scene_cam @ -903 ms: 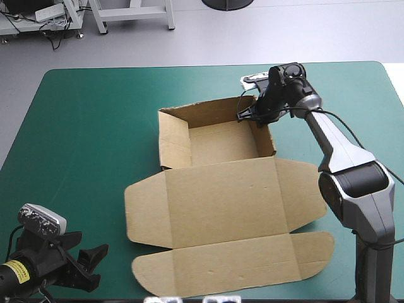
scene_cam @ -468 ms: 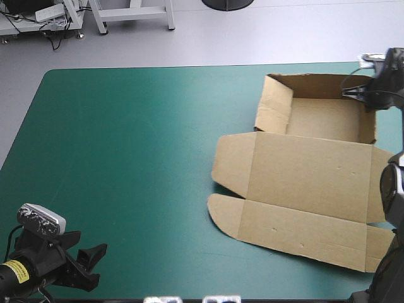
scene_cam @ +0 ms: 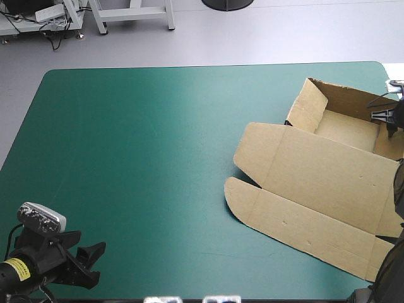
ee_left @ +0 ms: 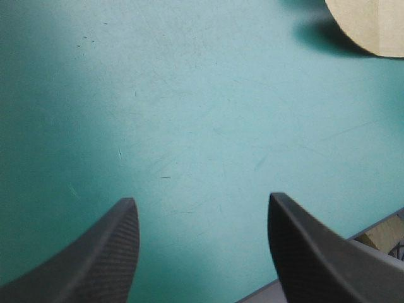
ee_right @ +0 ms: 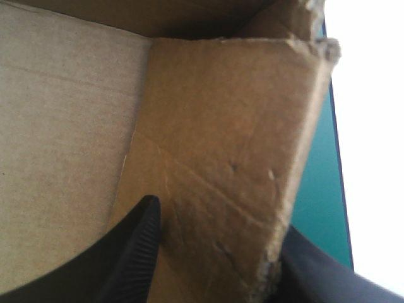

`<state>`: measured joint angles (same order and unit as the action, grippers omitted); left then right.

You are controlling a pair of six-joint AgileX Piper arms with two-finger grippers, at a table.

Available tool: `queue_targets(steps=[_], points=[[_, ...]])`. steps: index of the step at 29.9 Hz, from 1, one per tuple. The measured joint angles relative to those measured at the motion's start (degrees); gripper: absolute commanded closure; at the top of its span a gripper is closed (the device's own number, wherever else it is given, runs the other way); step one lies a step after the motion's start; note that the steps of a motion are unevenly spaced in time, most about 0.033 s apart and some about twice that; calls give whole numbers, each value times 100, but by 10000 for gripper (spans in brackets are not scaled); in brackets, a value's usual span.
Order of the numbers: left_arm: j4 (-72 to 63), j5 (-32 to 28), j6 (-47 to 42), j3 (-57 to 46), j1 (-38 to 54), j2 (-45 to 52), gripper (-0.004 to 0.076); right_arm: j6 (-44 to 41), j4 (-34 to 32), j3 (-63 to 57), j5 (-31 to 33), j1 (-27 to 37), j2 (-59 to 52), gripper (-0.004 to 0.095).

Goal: Fold the box

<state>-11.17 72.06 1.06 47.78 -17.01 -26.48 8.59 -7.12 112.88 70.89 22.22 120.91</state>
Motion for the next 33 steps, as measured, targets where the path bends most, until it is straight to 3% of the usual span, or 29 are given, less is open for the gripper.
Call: queue_targets(steps=[5,11,13,18,22,29,33], points=[[89,0,0,0,0,-81,299,0,203,192,7,6,-192,455],[270,0,381,0,0,-81,299,-42,417,225,19,6,-1231,470],[334,0,574,0,0,-81,299,-162,547,237,42,6,-1675,546],[392,0,849,0,0,-81,305,-339,1437,168,84,6,-2809,929],[407,-19,989,-7,0,-81,305,-120,2004,-373,96,-148,-4048,908],[516,-579,1036,-653,0,-81,305,128,1998,-2464,-173,-851,-6439,909],[302,-845,1187,-1318,0,-81,305,151,1802,-3811,-414,-921,-7612,909]])
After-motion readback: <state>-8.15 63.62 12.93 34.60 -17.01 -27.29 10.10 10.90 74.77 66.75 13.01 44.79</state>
